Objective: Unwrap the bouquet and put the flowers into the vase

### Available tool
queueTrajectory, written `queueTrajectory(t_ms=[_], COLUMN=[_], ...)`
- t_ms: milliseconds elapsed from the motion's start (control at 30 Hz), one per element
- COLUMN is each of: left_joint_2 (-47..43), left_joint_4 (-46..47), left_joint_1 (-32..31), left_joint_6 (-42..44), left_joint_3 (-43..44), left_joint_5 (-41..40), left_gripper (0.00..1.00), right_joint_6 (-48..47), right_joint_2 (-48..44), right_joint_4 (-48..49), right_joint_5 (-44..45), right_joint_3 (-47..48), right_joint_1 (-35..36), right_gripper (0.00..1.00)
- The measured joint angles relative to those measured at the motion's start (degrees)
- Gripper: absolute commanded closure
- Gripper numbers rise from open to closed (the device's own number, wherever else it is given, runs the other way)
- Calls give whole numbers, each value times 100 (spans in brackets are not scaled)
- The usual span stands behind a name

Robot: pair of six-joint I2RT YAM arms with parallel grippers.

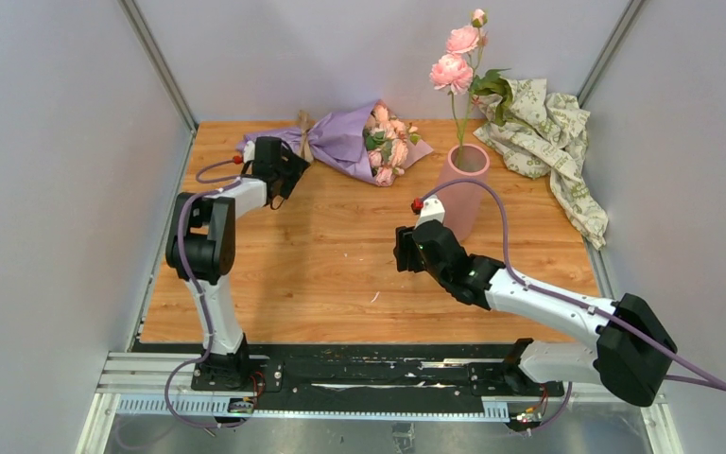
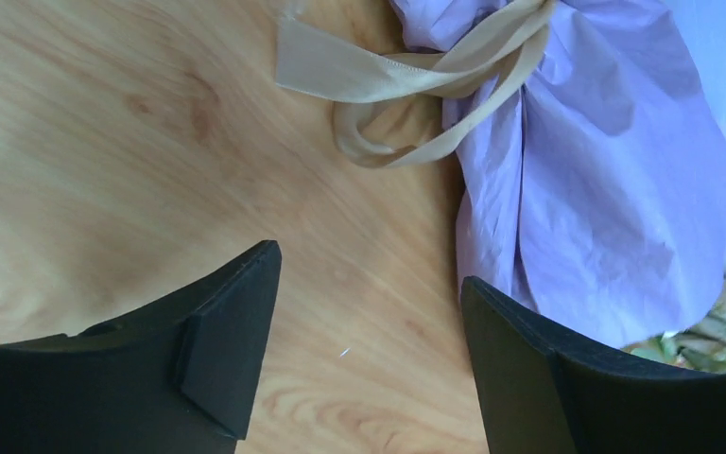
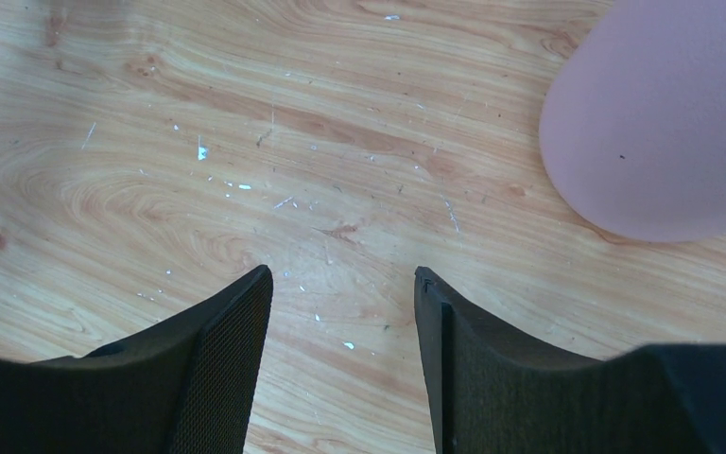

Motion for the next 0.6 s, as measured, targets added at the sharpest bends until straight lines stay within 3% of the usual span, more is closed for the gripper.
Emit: queueTrajectory(t_ms=[333,600], left_joint_2=[1091,1884], left_joint_4=[647,1054], left_joint_1=[-103,-92], left_joint_6=[-1342,-1937], left_joint_3=[914,1764], left_joint_5=[-98,-175], left_gripper=[22,23], right_joint_6=[-94,-118], right_joint_2=[-7,216], right_joint_4=[17,24], right_joint_5=[2,7], right_joint_3=[15,24], right_joint_1=[11,11], right_gripper=[41,41])
